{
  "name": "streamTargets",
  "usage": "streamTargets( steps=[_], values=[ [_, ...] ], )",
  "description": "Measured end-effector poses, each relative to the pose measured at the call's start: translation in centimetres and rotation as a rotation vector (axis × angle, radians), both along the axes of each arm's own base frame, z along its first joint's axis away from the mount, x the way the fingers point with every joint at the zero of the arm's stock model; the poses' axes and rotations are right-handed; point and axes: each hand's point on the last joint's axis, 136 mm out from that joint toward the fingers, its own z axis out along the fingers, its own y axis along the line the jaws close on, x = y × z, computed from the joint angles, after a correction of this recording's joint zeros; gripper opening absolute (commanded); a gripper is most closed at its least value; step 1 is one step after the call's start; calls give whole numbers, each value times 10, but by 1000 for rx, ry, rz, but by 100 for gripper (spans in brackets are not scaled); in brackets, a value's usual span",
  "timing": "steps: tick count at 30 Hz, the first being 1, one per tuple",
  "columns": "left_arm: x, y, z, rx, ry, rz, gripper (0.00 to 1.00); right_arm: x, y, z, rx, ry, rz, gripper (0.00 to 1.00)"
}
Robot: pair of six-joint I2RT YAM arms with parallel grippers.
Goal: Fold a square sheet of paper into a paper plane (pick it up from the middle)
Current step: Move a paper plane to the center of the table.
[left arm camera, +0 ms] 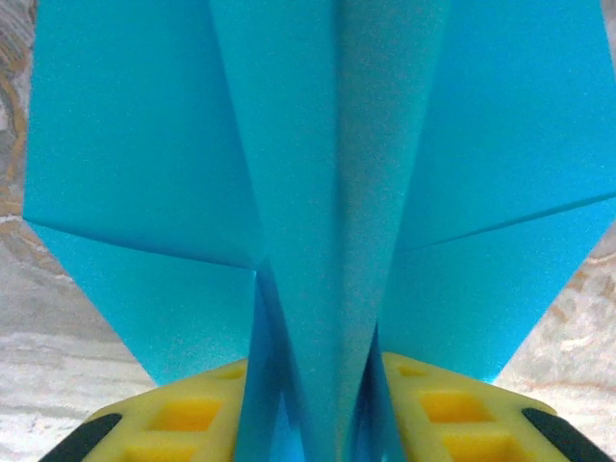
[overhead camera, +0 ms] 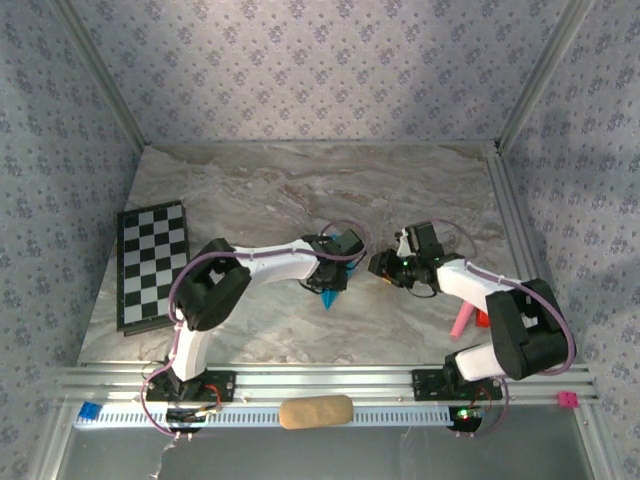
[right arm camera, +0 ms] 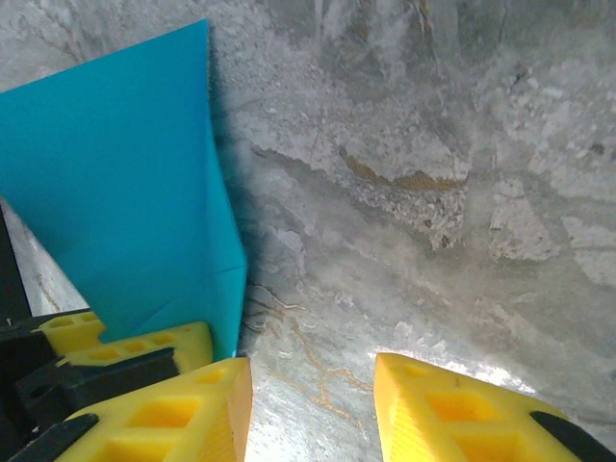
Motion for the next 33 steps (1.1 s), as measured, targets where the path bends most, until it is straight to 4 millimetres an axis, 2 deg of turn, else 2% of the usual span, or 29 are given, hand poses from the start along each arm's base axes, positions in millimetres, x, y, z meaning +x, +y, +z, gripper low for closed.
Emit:
streamTargets(
  steps=[5,12,23,33],
  values=[
    [8,-2,1,17,-17,45,45,3,-6,9,8,-32,0,40],
    [13,5,2,49,-36,99,45,3,-13,12,25,-29,-15,40],
    [15,3,3,65,-21,158,47,4,-17,17,43,-48,0,40],
    [13,7,6,74,-8,197,52,3,-18,20,43,-60,3,41]
  ],
)
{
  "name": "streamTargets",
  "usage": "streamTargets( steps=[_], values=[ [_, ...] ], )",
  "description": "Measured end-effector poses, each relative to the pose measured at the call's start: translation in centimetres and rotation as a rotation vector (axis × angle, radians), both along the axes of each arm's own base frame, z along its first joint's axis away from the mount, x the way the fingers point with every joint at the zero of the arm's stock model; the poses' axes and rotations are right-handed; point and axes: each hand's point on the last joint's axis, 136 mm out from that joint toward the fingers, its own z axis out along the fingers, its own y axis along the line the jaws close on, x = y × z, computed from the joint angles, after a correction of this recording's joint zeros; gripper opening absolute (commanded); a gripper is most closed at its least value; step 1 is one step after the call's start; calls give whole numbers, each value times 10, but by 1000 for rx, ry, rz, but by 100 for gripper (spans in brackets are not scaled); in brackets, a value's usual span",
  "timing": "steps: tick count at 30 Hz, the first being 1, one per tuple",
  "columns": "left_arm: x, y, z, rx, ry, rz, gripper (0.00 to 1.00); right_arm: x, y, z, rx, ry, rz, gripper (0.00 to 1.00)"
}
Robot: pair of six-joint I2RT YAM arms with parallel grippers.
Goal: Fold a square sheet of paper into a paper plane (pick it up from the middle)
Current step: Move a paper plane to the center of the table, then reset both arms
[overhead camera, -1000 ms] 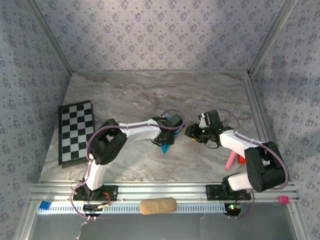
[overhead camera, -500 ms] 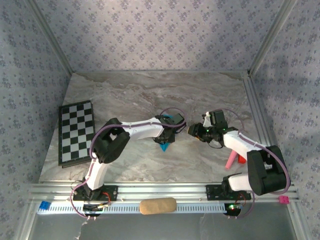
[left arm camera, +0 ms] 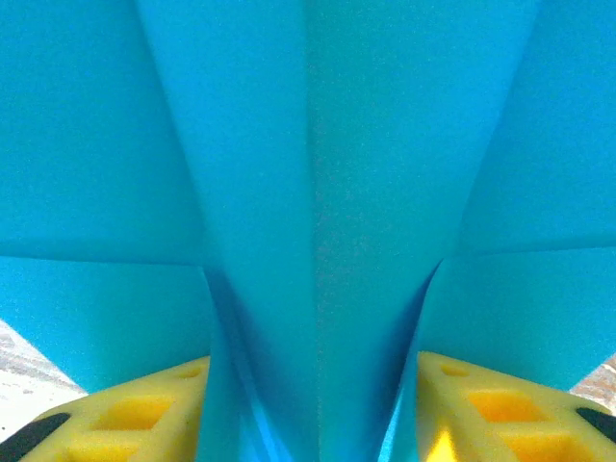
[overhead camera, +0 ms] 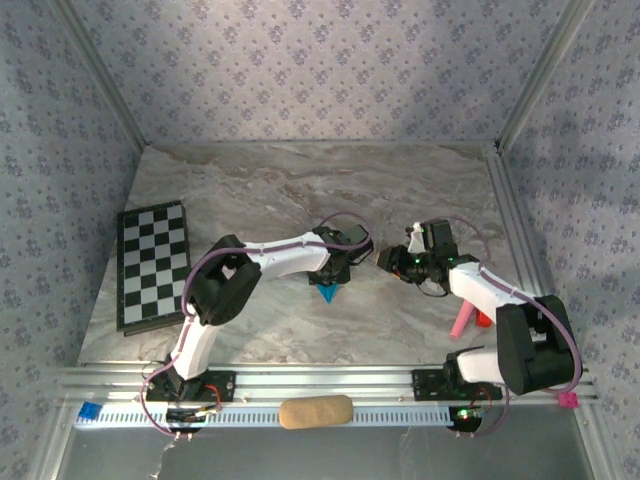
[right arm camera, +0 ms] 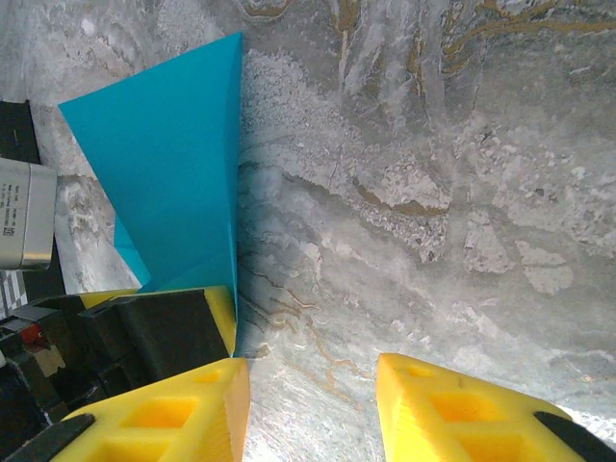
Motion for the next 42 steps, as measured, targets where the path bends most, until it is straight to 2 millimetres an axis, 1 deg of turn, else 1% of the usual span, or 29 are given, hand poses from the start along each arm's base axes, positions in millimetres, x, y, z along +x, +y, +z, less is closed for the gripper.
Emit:
streamTargets(
  steps=[5,10,14,18,21,23,25,27,28,29,30,31,32,33,34,35,36,37,38,40,42],
  values=[
    [0,0,3,-8,-4,6,56,-1,0,-1,0,2,0,41],
    [2,-2,17,-34,-24,6,58,-3,-1,-3,-2,7,0,42],
    [4,-4,35,-68,-52,8,59,-3,-1,-2,-1,6,0,42],
    [5,-3,53,-102,-83,12,60,-4,-2,2,0,-4,-5,45],
    [3,4,68,-121,-121,8,62,-5,-5,7,-19,-20,-2,47],
    [2,12,82,-131,-169,-2,67,-6,-11,12,-56,-42,-6,54],
    [1,24,99,-142,-226,-14,72,-3,-20,24,-110,-92,-19,59],
    [3,39,122,-152,-309,-24,78,5,-33,47,-196,-190,-45,63],
    [4,46,131,-158,-345,-21,79,9,-40,59,-233,-237,-63,65],
    [7,57,141,-164,-385,-19,80,15,-49,74,-282,-302,-93,67],
    [10,69,151,-168,-421,-14,84,20,-60,88,-332,-361,-129,71],
    [13,80,155,-166,-447,-2,87,23,-68,98,-376,-406,-159,78],
    [19,97,160,-158,-479,10,89,27,-80,107,-433,-454,-204,92],
    [25,114,161,-148,-504,30,92,32,-93,111,-497,-495,-245,94],
    [30,130,160,-133,-521,50,95,35,-102,110,-550,-518,-271,96],
    [36,153,157,-99,-540,71,100,38,-114,106,-618,-534,-308,98],
    [40,174,152,-68,-553,93,100,41,-126,97,-683,-530,-335,99],
    [43,196,145,-33,-557,114,100,42,-139,83,-743,-505,-357,99],
    [45,212,139,-5,-558,131,100,42,-149,71,-789,-473,-369,99],
    [49,255,125,63,-562,174,100,43,-171,43,-870,-404,-381,99],
    [52,288,113,107,-564,212,100,46,-184,27,-903,-387,-381,98]
  ],
)
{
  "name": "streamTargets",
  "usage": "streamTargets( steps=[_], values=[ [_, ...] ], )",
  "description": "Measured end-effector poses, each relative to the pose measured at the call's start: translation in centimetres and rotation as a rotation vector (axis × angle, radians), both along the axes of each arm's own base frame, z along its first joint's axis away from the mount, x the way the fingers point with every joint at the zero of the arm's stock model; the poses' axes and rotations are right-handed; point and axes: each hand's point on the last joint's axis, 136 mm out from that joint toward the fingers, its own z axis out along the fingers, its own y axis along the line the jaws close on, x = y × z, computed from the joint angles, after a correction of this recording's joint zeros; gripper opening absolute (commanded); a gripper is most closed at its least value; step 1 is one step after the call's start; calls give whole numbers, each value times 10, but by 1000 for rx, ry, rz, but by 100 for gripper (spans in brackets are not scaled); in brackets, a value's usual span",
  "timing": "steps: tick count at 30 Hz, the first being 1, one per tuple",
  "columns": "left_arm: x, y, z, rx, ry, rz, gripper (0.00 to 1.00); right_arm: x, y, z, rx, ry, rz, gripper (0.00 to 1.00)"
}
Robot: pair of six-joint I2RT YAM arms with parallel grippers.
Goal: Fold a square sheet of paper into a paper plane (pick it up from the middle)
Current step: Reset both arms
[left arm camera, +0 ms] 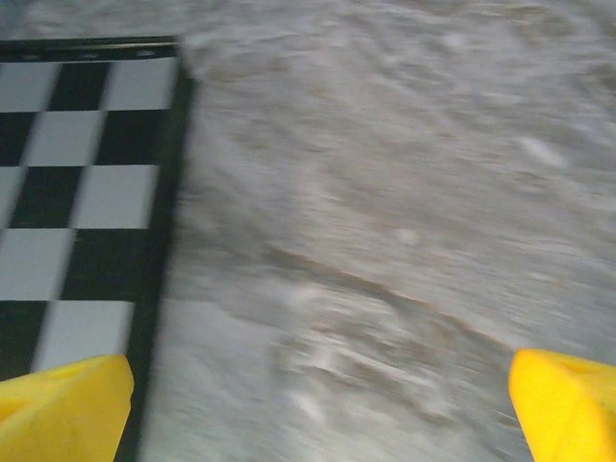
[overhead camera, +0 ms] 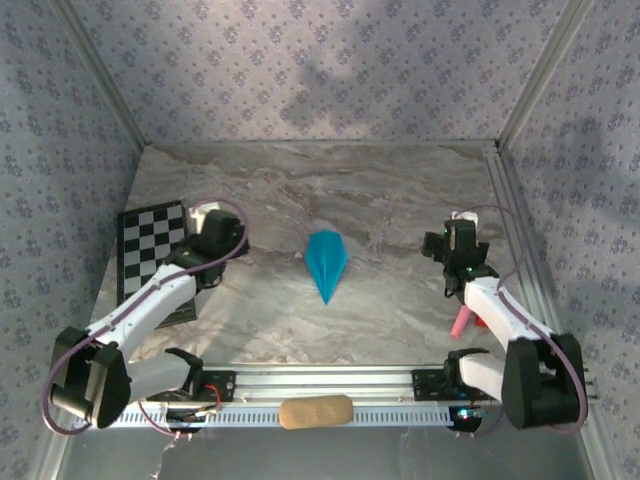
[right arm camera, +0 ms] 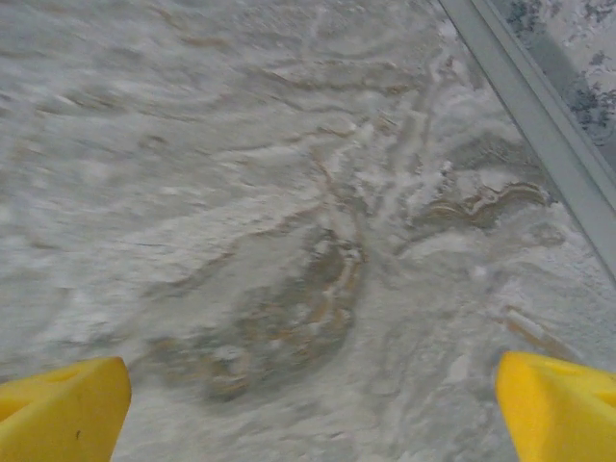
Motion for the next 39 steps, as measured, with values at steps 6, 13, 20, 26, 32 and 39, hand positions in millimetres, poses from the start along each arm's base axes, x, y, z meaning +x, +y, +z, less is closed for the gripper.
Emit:
streamTargets(
  steps=[6,13,20,26,32,39],
  values=[
    [5,52,-33,77,-2,9,100,19,2,-21,-23,-45,127,98],
    [20,56,-52,97,-76,-92,100,46,19,-19,28,-150,279,95],
    [34,47,-57,99,-194,-192,100,45,26,-40,38,-158,321,100],
    [60,53,-69,38,-238,-227,100,51,18,-31,20,-192,275,100],
    [66,56,-69,18,-249,-222,100,51,16,-30,14,-197,262,100],
    [68,53,-67,30,-254,-220,100,51,16,-30,14,-199,262,100]
  ],
)
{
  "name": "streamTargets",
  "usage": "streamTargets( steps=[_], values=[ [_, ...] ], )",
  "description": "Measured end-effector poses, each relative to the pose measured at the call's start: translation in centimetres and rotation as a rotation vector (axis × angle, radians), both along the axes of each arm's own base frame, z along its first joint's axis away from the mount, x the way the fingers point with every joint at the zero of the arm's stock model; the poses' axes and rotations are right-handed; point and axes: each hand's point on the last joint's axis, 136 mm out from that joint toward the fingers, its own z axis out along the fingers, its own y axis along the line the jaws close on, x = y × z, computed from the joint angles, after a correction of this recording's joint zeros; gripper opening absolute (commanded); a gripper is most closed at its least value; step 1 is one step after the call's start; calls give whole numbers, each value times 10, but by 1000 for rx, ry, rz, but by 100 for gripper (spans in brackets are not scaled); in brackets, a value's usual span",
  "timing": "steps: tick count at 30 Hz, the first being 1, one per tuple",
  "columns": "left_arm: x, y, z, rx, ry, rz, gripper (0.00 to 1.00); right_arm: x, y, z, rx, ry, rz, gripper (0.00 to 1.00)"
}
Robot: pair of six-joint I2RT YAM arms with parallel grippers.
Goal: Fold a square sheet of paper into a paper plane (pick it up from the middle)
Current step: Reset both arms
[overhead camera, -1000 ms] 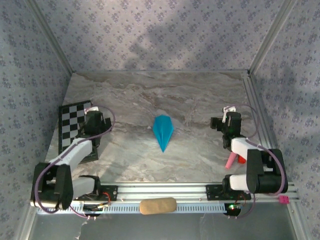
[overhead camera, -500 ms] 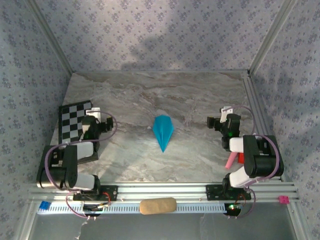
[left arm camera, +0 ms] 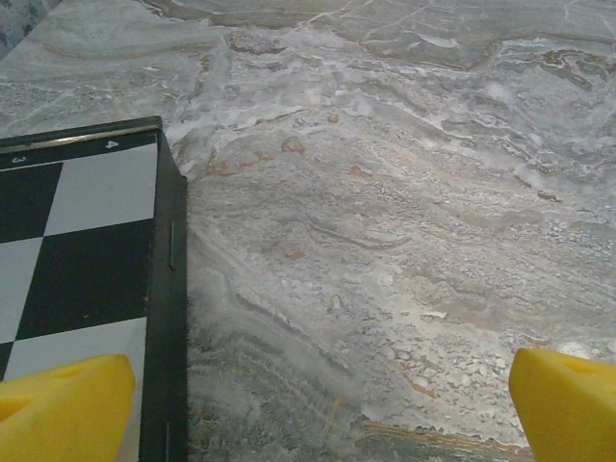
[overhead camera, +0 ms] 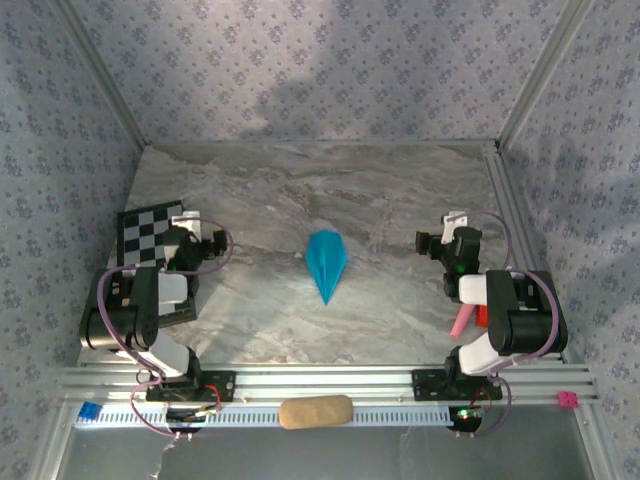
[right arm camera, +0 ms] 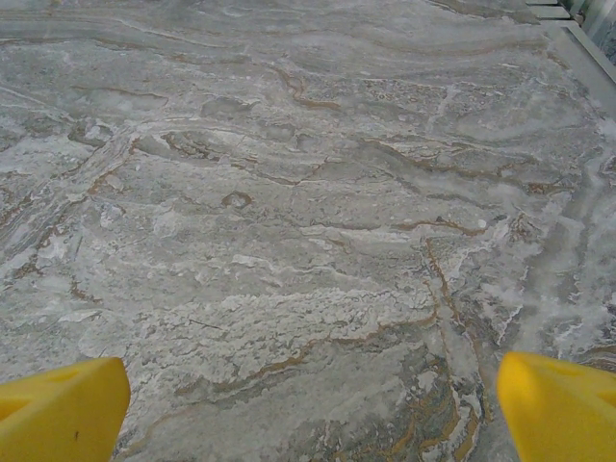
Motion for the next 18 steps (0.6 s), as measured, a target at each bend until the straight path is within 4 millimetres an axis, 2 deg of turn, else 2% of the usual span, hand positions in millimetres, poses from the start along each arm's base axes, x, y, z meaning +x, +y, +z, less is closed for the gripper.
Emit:
streamTargets(
  steps=[18],
  values=[
    [0,2,0,5,-1,10,100,0,0,0,0,0,0,100]
  ],
)
